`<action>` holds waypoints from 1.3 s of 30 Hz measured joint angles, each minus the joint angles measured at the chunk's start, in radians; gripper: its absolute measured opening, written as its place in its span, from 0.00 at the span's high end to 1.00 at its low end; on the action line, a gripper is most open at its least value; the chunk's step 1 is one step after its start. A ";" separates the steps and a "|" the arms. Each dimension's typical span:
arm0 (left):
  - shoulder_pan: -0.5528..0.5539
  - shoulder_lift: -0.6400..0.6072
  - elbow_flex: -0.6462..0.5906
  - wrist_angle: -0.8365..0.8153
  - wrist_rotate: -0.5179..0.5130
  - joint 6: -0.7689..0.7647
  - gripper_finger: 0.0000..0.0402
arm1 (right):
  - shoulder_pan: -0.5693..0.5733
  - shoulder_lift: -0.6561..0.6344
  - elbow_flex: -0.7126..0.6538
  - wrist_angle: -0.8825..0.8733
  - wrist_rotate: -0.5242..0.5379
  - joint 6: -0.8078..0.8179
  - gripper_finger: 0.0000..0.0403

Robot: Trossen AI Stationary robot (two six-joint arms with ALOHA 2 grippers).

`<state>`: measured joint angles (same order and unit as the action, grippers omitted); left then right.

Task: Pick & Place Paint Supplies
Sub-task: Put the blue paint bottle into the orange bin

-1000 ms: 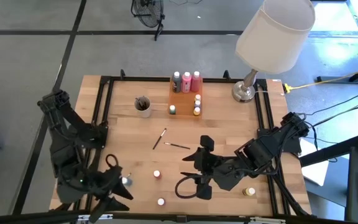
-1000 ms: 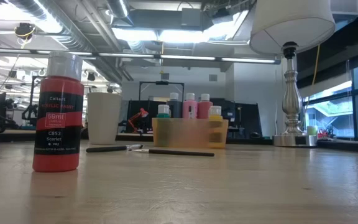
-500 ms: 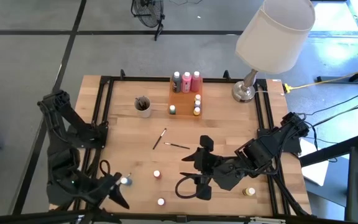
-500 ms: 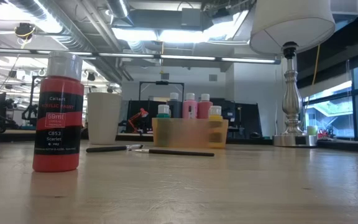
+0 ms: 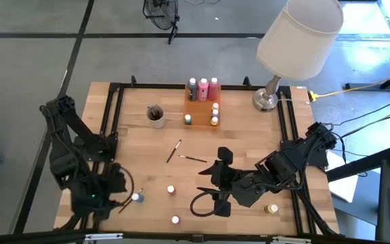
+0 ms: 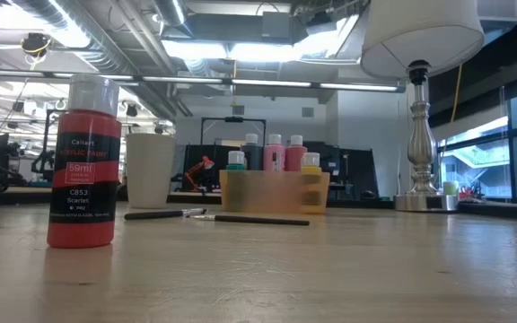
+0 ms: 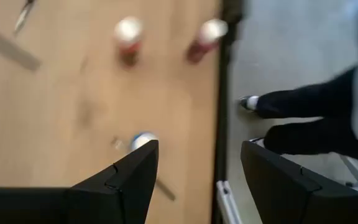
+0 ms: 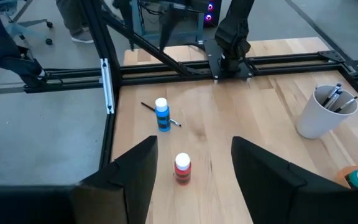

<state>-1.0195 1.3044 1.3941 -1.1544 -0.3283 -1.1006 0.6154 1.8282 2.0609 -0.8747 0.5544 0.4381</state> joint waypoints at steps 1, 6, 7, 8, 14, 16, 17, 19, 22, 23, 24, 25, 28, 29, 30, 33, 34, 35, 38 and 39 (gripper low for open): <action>0.015 0.002 0.000 -0.025 0.015 -0.037 0.44 | -0.003 0.000 0.000 -0.003 0.000 0.000 0.48; 0.053 0.011 0.000 -0.007 0.034 -0.123 0.44 | -0.020 0.000 0.000 -0.016 0.000 -0.001 0.48; 0.054 0.011 0.000 0.004 0.035 -0.128 0.44 | -0.021 0.000 0.000 -0.017 0.000 -0.001 0.48; 0.055 0.011 0.000 0.015 0.034 -0.133 0.44 | -0.023 0.000 0.000 -0.020 0.000 -0.001 0.48; 0.055 0.011 0.000 0.036 0.031 -0.177 0.44 | -0.026 0.000 0.000 -0.027 0.000 -0.001 0.48; 0.055 0.011 0.000 0.034 0.030 -0.174 0.44 | -0.026 0.000 0.000 -0.027 0.000 -0.001 0.48; 0.055 0.011 0.000 0.035 0.030 -0.171 0.44 | -0.026 0.000 0.000 -0.026 0.000 -0.001 0.48; 0.055 0.012 0.000 0.033 0.047 -0.185 0.44 | -0.028 0.000 0.000 -0.026 0.000 -0.001 0.48; 0.055 0.015 0.000 0.009 0.112 -0.203 0.44 | -0.035 0.000 0.000 -0.026 0.000 0.000 0.48; 0.055 0.016 0.000 -0.008 0.127 -0.203 0.44 | -0.040 0.001 0.000 -0.024 0.000 0.000 0.48; 0.055 0.017 0.000 -0.028 0.142 -0.200 0.44 | -0.041 0.002 0.000 -0.024 0.000 0.000 0.48; 0.055 0.017 0.000 -0.048 0.153 -0.188 0.44 | -0.044 0.003 0.000 -0.024 0.000 0.000 0.48; 0.055 0.020 0.000 -0.110 0.153 -0.086 0.44 | -0.054 0.014 0.000 -0.010 -0.005 0.000 0.48; 0.055 0.025 0.000 -0.127 0.139 -0.024 0.44 | -0.054 0.017 0.000 -0.012 -0.006 0.000 0.48; 0.055 0.031 0.000 -0.144 0.122 0.035 0.44 | -0.055 0.018 0.000 -0.012 -0.008 0.000 0.48; 0.056 0.060 0.000 -0.211 0.091 0.144 0.44 | -0.058 0.018 0.001 -0.008 -0.008 0.000 0.48; 0.061 0.074 0.000 -0.236 0.088 0.161 0.44 | -0.058 0.019 0.001 -0.009 -0.008 0.000 0.48; 0.068 0.091 0.000 -0.261 0.089 0.178 0.44 | -0.058 0.021 0.001 -0.010 -0.008 0.000 0.48; 0.081 0.153 0.000 -0.286 0.098 0.287 0.44 | -0.058 0.022 0.001 -0.012 -0.008 -0.001 0.48; 0.081 0.172 0.000 -0.283 0.103 0.340 0.44 | -0.058 0.022 0.001 -0.012 -0.008 -0.003 0.48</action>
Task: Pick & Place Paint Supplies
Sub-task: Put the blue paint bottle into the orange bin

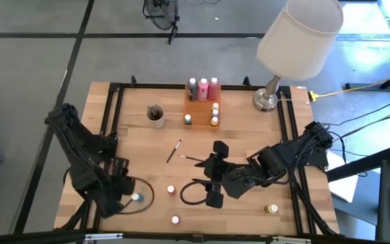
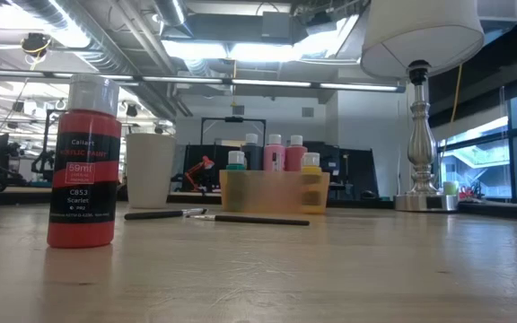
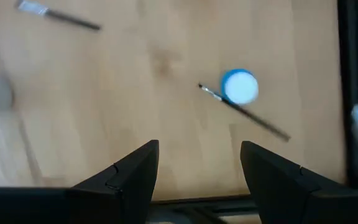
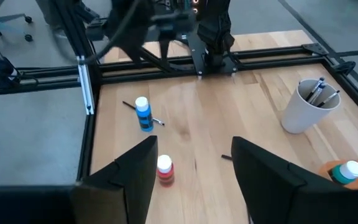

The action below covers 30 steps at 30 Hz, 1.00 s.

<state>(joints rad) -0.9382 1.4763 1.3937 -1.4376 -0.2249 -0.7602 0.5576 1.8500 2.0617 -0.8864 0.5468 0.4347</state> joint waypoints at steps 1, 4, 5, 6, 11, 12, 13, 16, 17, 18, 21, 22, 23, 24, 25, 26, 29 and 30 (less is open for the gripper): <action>-0.001 0.018 0.000 0.011 0.004 0.058 0.44 | 0.000 0.000 0.000 -0.001 0.000 -0.002 0.48; -0.002 0.068 0.000 0.077 0.021 0.221 0.44 | 0.000 0.000 0.000 -0.005 0.000 -0.018 0.48; -0.002 0.076 0.000 0.090 0.036 0.270 0.44 | 0.000 0.000 0.000 -0.006 0.000 -0.024 0.48; 0.000 0.079 0.000 0.099 0.054 0.308 0.44 | 0.000 0.000 0.000 -0.008 -0.001 -0.028 0.48; 0.008 0.077 0.000 0.113 0.080 0.373 0.44 | 0.000 0.000 0.000 -0.016 -0.009 -0.035 0.48; 0.009 0.076 0.000 0.115 0.081 0.380 0.44 | 0.000 0.000 0.000 -0.016 -0.009 -0.035 0.48; 0.011 0.075 0.000 0.120 0.086 0.388 0.44 | 0.000 0.000 0.000 -0.018 -0.009 -0.035 0.48; 0.019 0.075 -0.006 0.142 0.112 0.391 0.44 | 0.001 0.000 0.000 -0.017 -0.013 -0.027 0.48; 0.024 0.075 -0.013 0.147 0.117 0.391 0.44 | 0.001 0.000 0.000 -0.017 -0.023 -0.021 0.48; 0.027 0.076 -0.021 0.152 0.119 0.391 0.44 | 0.001 0.000 0.000 -0.015 -0.035 -0.014 0.48; 0.028 0.076 -0.042 0.190 0.123 0.411 0.44 | 0.003 0.000 0.000 -0.012 -0.053 0.017 0.48; 0.027 0.076 -0.047 0.198 0.126 0.419 0.44 | 0.006 0.000 0.000 -0.013 -0.053 0.027 0.48; 0.026 0.076 -0.051 0.204 0.125 0.425 0.44 | 0.008 0.000 0.000 -0.012 -0.053 0.030 0.48; 0.026 0.076 -0.053 0.207 0.125 0.433 0.44 | 0.011 0.000 0.000 -0.009 -0.053 0.030 0.48; 0.027 0.076 -0.054 0.208 0.124 0.441 0.44 | 0.014 0.000 0.000 -0.003 -0.053 0.030 0.48; 0.028 0.076 -0.056 0.208 0.123 0.449 0.44 | 0.016 0.000 0.000 0.005 -0.053 0.030 0.48; 0.027 0.076 -0.063 0.207 0.124 0.459 0.44 | 0.023 0.000 0.000 0.029 -0.053 0.031 0.48; 0.027 0.076 -0.066 0.211 0.124 0.462 0.44 | 0.025 0.000 0.000 0.036 -0.053 0.031 0.48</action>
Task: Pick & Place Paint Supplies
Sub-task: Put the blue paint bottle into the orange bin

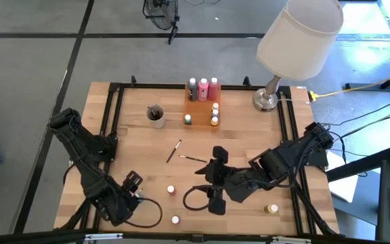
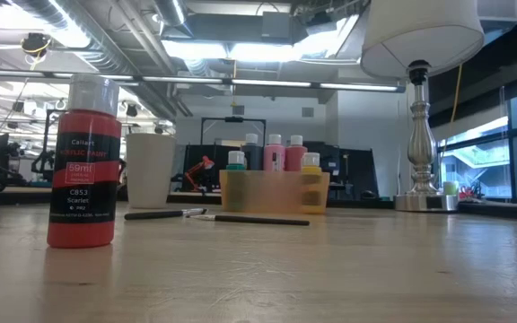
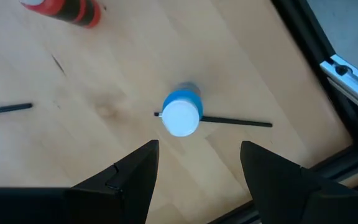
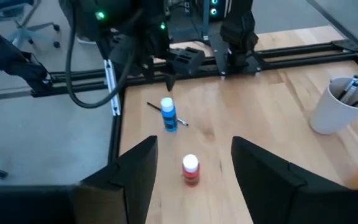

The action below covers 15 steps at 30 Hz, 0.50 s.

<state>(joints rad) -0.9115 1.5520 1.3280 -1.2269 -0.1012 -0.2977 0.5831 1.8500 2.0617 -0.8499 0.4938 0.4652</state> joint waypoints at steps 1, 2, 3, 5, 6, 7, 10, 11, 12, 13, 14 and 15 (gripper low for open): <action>0.000 0.000 -0.004 0.003 0.002 0.005 0.44 | 0.001 0.000 0.000 0.005 0.000 0.000 0.48; 0.000 0.000 -0.011 0.009 0.003 0.005 0.44 | 0.002 0.000 0.000 0.009 0.000 0.000 0.48; 0.000 0.000 -0.019 0.021 0.003 0.005 0.44 | 0.003 0.000 0.000 0.012 0.000 0.001 0.48; 0.000 0.000 -0.035 0.052 0.003 0.005 0.44 | 0.005 0.000 0.000 0.016 0.000 0.002 0.48; 0.001 0.000 -0.043 0.066 0.006 0.006 0.44 | 0.006 0.000 0.000 0.021 0.000 0.002 0.48; 0.000 0.000 -0.050 0.077 0.007 0.006 0.44 | 0.006 0.000 0.000 0.022 0.000 0.002 0.48; 0.000 0.000 -0.062 0.083 0.006 0.007 0.44 | 0.006 0.000 0.000 0.022 0.000 0.008 0.48; 0.000 0.000 -0.062 0.085 0.004 0.013 0.44 | 0.006 0.000 0.000 0.022 0.000 0.009 0.48; 0.000 0.000 -0.062 0.087 0.000 0.020 0.44 | 0.006 0.000 0.000 0.022 0.000 0.010 0.48; 0.000 0.000 -0.062 0.087 -0.001 0.027 0.44 | 0.006 0.001 0.000 0.022 0.000 0.010 0.48; 0.000 0.000 -0.062 0.086 -0.003 0.031 0.44 | 0.006 0.004 0.000 0.025 0.001 0.010 0.48; 0.000 0.000 -0.062 0.086 -0.007 0.031 0.44 | 0.006 0.006 0.000 0.027 0.001 0.010 0.48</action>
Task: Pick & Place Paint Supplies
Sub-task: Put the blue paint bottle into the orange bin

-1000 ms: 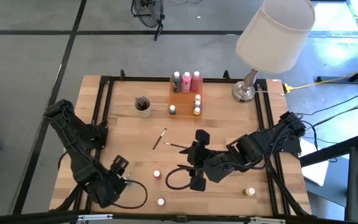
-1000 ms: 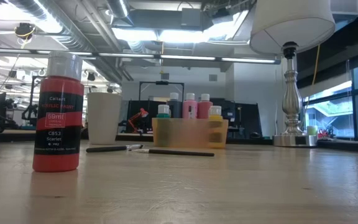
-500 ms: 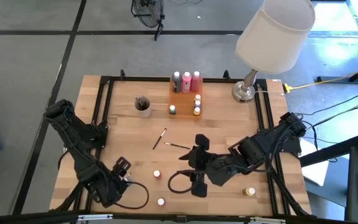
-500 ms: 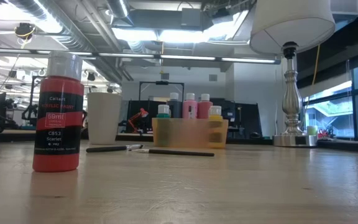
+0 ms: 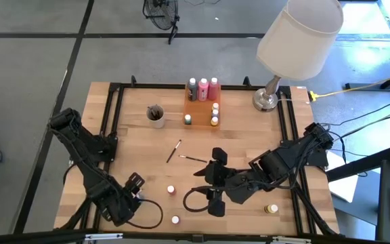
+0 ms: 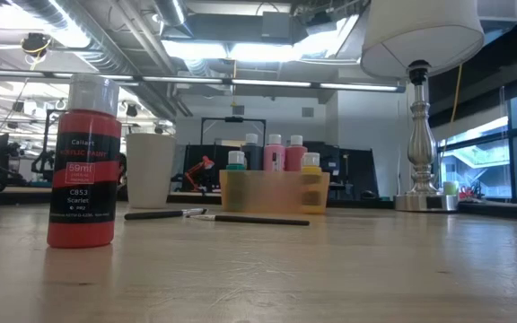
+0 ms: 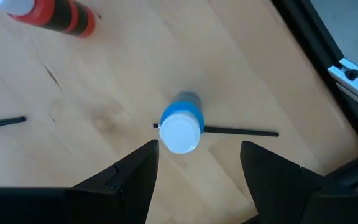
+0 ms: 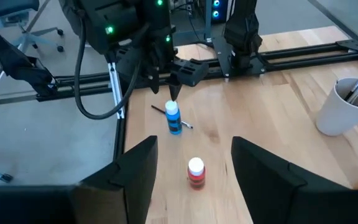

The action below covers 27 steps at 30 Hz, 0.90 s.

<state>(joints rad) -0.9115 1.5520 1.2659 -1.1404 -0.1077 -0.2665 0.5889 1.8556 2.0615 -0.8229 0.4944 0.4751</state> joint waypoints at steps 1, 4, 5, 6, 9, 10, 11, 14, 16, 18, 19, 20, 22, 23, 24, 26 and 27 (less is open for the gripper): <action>0.000 0.000 0.000 -0.001 -0.003 0.000 0.44 | 0.000 0.001 0.000 -0.002 0.000 0.000 0.48; 0.002 0.000 0.000 -0.002 -0.003 -0.009 0.44 | 0.000 0.010 -0.001 0.000 0.000 0.015 0.48; 0.005 0.000 0.000 -0.004 -0.001 -0.013 0.44 | 0.000 0.013 -0.001 -0.004 -0.001 0.015 0.48; 0.010 0.000 0.000 -0.006 0.008 -0.019 0.44 | 0.000 0.015 -0.001 -0.006 -0.001 0.015 0.48; 0.019 0.000 0.000 -0.009 0.018 -0.015 0.44 | 0.000 0.019 -0.001 -0.001 0.000 0.015 0.48; 0.023 0.000 0.000 -0.010 0.016 -0.004 0.44 | 0.000 0.020 -0.001 -0.002 -0.001 0.015 0.48; 0.026 0.000 0.000 -0.011 0.016 0.008 0.44 | 0.000 0.021 -0.001 -0.003 -0.001 0.015 0.48; 0.030 0.000 0.000 -0.014 0.017 0.024 0.44 | 0.000 0.021 -0.001 -0.003 0.000 0.015 0.48; 0.031 0.000 0.000 -0.015 0.020 0.026 0.44 | 0.000 0.021 -0.001 -0.003 0.000 0.013 0.48; 0.031 0.000 0.000 -0.015 0.020 0.026 0.44 | 0.000 0.021 -0.001 -0.004 0.000 0.010 0.48; 0.031 0.000 0.000 -0.015 0.020 0.026 0.44 | 0.000 0.021 -0.001 -0.004 0.000 0.008 0.48; 0.031 0.000 0.000 -0.015 0.020 0.026 0.44 | -0.001 0.021 -0.001 -0.004 0.000 0.006 0.48; 0.031 0.000 -0.001 -0.015 0.020 0.023 0.44 | -0.004 0.021 -0.001 -0.004 0.000 -0.004 0.48; 0.031 0.000 -0.001 -0.015 0.020 0.021 0.44 | -0.005 0.021 -0.001 -0.004 0.000 -0.005 0.48; 0.031 0.000 -0.001 -0.015 0.020 0.020 0.44 | -0.006 0.021 -0.001 -0.004 0.000 -0.010 0.48; 0.031 0.000 -0.001 -0.015 0.020 0.019 0.44 | -0.009 0.021 -0.001 -0.003 0.000 -0.014 0.48; 0.031 0.000 -0.001 -0.015 0.020 0.019 0.44 | -0.010 0.021 -0.001 -0.004 0.000 -0.016 0.48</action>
<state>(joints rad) -0.8806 1.5520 1.2652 -1.1551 -0.0877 -0.2475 0.5786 1.8771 2.0609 -0.8265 0.4946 0.4591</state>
